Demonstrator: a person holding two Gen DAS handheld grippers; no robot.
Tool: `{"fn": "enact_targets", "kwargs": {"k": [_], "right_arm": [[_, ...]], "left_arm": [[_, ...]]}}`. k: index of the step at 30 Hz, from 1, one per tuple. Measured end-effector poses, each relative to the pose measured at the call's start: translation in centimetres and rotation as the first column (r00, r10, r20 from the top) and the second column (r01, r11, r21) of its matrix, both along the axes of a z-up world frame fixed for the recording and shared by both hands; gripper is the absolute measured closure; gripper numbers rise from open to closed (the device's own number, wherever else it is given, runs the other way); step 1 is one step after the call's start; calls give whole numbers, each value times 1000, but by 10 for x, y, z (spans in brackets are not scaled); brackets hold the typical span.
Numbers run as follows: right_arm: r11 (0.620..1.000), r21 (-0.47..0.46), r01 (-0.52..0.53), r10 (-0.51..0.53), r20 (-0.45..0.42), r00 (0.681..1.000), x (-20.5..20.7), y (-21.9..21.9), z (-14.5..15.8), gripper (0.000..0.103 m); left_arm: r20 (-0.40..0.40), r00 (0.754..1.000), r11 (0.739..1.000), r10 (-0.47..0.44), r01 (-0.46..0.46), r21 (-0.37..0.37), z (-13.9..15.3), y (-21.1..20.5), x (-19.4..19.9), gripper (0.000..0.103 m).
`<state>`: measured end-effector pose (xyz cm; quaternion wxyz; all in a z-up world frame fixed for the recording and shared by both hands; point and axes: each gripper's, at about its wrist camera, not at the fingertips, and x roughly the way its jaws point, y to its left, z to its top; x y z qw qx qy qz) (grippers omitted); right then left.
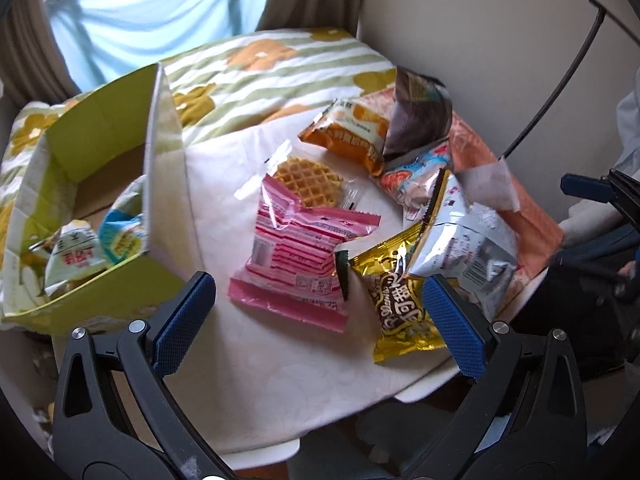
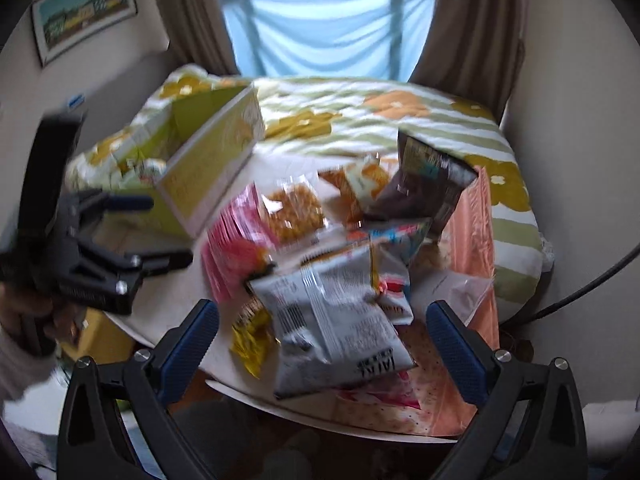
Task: Organize snacks
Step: 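Grasp a pink wafer packet with the left tool while the right grasps a white chip bag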
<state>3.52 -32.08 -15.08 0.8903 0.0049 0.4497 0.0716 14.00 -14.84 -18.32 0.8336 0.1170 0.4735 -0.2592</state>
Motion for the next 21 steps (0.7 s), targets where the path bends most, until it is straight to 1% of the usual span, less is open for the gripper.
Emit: {"fn": "enact_targets", "kwargs": {"k": [3,5,8,11,15,17,19,20,21], "right_arm": [[1000,-28,-10,10,-18,1000,1,-1,-17,0],[999,-41,-8,7,-28,1000,3,-1,-28,0],[999,-47,-6,4,-30,1000,7,-2,-41,0],[999,-42,-12,11,-38,999,14,-2,-53,0],[999,-42,-23,21,-48,999,23,-2,-63,0],[999,-39,-38,36,-50,998,26,0,-65,0],[998,-47,-52,49,-59,997,29,2,-70,0],[997,-47,-57,54,-62,997,30,4,-72,0],[997,-46,-64,61,-67,996,32,5,-74,0]], "left_arm": [[-7,1000,999,-21,21,40,-15,-12,9,1],[-18,999,996,-40,41,77,-27,-20,17,8],[5,999,994,-41,40,98,-40,-25,28,8],[9,999,991,-35,33,128,-59,-28,41,8],[-24,999,991,-35,38,128,-76,-27,49,9],[-41,998,991,-38,43,124,-82,-25,51,18],[-56,998,990,-33,41,134,-90,-23,54,21],[-60,998,990,-37,45,130,-92,-22,56,23],[-65,997,992,-39,47,121,-93,-21,56,23]]}}
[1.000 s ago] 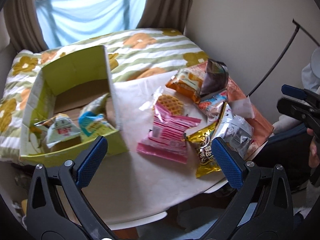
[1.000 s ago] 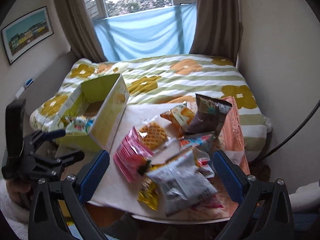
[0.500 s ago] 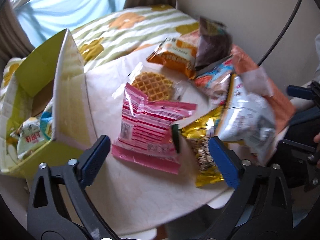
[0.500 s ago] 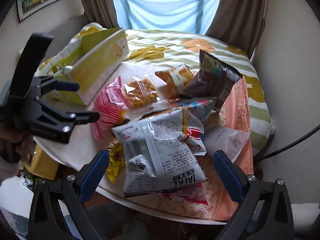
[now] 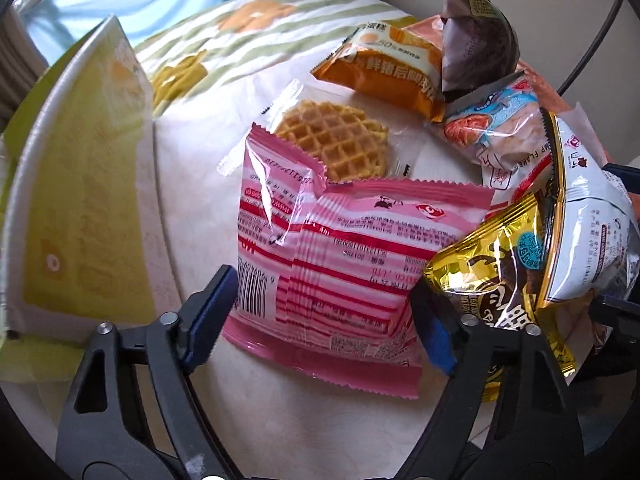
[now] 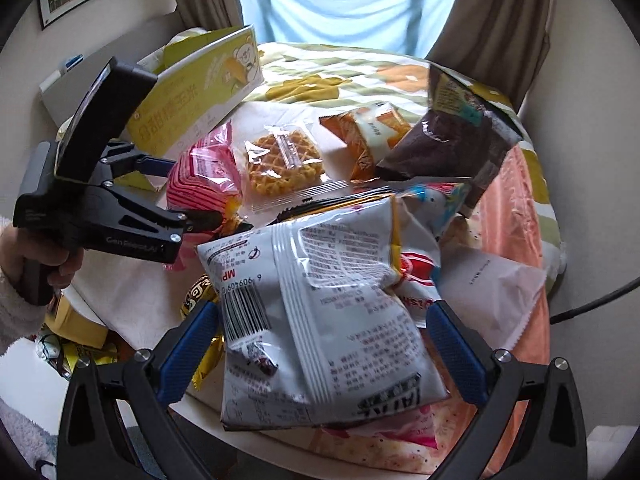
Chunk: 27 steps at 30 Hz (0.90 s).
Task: Organize snacks
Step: 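Grasp a pink wafer packet with the left tool while the right grasps a white chip bag, then carry both packets over the yellow box and open both tools to drop them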
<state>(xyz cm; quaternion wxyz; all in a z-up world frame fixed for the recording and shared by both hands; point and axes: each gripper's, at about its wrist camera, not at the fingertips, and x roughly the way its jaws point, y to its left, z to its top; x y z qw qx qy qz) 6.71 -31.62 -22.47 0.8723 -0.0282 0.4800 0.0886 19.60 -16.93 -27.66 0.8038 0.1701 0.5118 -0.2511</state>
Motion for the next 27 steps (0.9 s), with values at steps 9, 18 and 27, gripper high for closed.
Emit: {"fn": "enact_targets", "kwargs": {"k": [9,18,27], "right_arm": [[1000,-8,-1,0,-27,1000,5,2,-13,0],[1000,5,29,-28,-48,998,7,-1,-19,0],[999,7,34,-33,-32,999,4,2,-18,16]], "left_arm": [[14,1000,1000,6,-6,-2,0,5,3,37],[-14,998,998,65,-65,-19,3,15,-2,38],[-26,996,994,90,-92,-56,10,22,-11,38]]}}
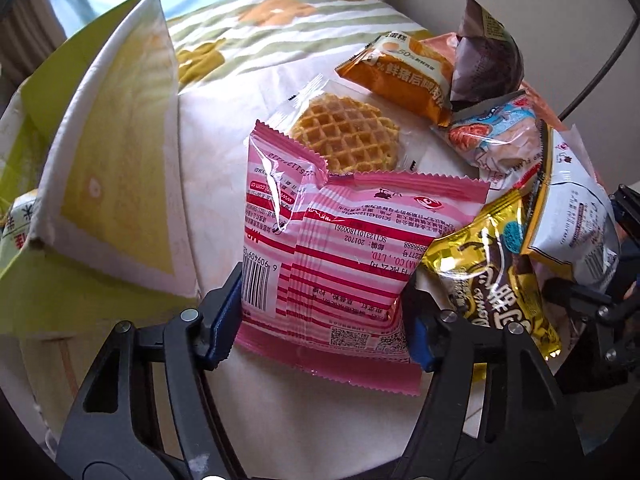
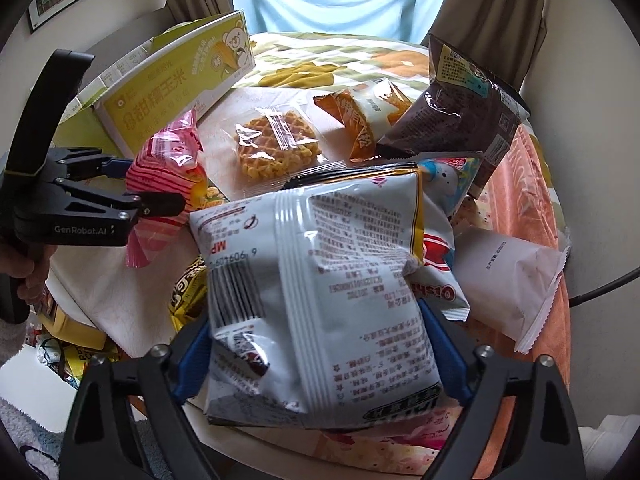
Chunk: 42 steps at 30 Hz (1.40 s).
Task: Organize snacks
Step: 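Carry both packets over the yellow box and open both tools to drop them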
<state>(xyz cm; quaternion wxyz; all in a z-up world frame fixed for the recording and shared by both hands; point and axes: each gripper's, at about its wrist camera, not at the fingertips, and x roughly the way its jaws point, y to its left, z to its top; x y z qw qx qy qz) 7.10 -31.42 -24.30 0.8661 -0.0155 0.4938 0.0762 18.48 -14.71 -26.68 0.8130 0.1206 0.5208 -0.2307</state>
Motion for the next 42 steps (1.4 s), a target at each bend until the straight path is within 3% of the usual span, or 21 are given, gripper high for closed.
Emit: {"fn": "enact_targets", "kwargs": {"k": [11,19,27,35,42], "right_arm": [[995,67,68,-71,46,996,-12,-12,21,29],[987,131,96,-110,99,989,-24,-22,63,29],[996,81,35,-49,176,983,-18,-9,117,29],[997,74,-20,4,222,975,21,32,152,29],[995,94,-31,9,230,973,71,93,173,29]], "left_arm": [[42,999,1000,13,-13,-20,26,3,-17,38],[89,995,997,52,-48,-52,71,7,-34,38],[150,978,986,145,-131,-100,125,36,-47,38],[221,956,978,194,-172,-114,168,82,-23,38],[221,942,965,251,-227,-128,188,153,32,38]]}}
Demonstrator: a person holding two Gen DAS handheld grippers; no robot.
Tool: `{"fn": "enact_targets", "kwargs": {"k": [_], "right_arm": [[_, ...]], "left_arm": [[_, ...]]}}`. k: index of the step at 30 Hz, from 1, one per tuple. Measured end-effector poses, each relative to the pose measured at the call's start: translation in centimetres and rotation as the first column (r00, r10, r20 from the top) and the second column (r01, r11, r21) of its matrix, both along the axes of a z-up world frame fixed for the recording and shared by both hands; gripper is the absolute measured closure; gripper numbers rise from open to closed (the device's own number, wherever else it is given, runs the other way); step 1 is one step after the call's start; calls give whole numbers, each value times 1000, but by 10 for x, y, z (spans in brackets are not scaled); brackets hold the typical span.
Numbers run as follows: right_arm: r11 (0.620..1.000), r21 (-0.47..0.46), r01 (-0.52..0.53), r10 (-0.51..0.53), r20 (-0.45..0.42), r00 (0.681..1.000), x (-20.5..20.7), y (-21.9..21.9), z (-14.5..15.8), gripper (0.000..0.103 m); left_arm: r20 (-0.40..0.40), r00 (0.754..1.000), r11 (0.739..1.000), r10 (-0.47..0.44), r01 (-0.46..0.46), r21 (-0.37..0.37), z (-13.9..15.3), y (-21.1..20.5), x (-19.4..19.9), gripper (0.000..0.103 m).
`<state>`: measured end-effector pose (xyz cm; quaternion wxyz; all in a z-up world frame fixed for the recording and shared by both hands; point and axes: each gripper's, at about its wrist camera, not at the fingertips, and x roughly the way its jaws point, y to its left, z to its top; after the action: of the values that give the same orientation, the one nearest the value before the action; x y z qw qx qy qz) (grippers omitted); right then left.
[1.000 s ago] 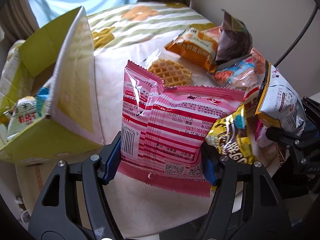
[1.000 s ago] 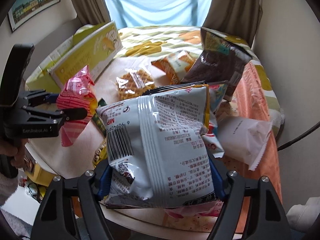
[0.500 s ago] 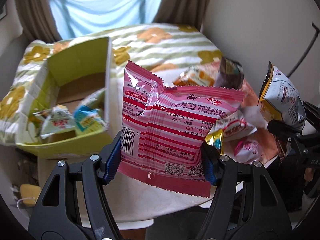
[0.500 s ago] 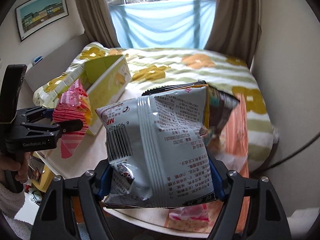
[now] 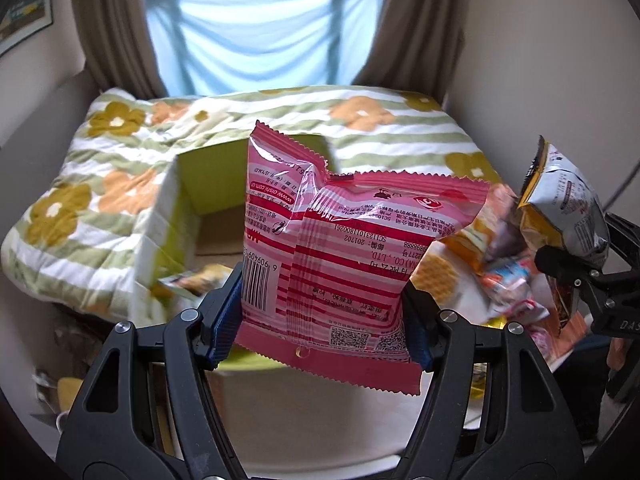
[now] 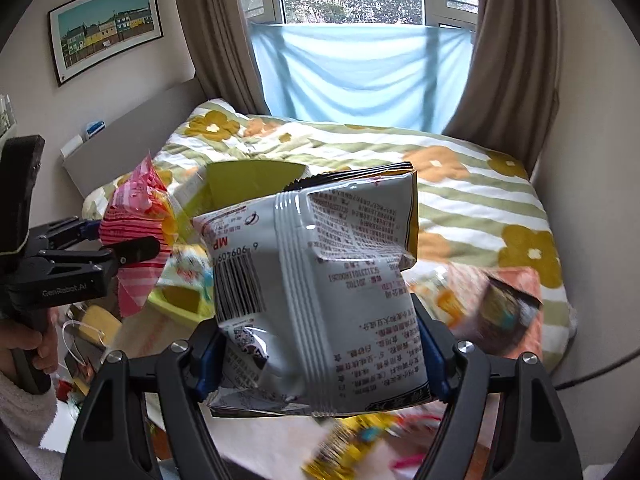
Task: Organize snacks
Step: 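Carry both packets over the yellow box and open both tools to drop them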
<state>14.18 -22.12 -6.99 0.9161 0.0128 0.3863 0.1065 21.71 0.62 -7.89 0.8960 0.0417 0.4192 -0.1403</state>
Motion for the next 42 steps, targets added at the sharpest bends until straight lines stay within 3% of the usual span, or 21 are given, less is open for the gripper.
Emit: {"fn": "enact_targets", "kwargs": {"k": [11,21,27,30,31,32,37,42], "right_arm": [[998,48,31,-29,-54,998,84,92,-5,29],[996,32,81,-77,-133,988,131,128,-24,29],[997,24,70,-65,-162,985,149,129,-36,29],[997,30,64,-57,-179,982,158,129,-40,29],[997,36,62,-54,-184,981,161,126,-41,29],[997,39,61,-52,-185,981,162,125,-41,29],[997,49,58,-47,-199,979,170,122,-46,29],[998,39,50,-41,-214,976,178,125,-51,29]], "left_arm": [[-81,997,1000,8,-7,11,-20,92,98,38],[-197,980,999,-33,31,-13,-69,96,162,38],[-255,967,999,-13,22,34,-94,86,181,38],[-271,963,999,2,10,42,-99,83,182,30],[-269,963,999,11,4,53,-100,82,181,11],[-267,964,998,14,2,58,-100,82,180,1],[-266,964,999,20,-7,48,-98,89,170,0],[-269,963,999,34,-41,-19,-90,107,151,0]]}}
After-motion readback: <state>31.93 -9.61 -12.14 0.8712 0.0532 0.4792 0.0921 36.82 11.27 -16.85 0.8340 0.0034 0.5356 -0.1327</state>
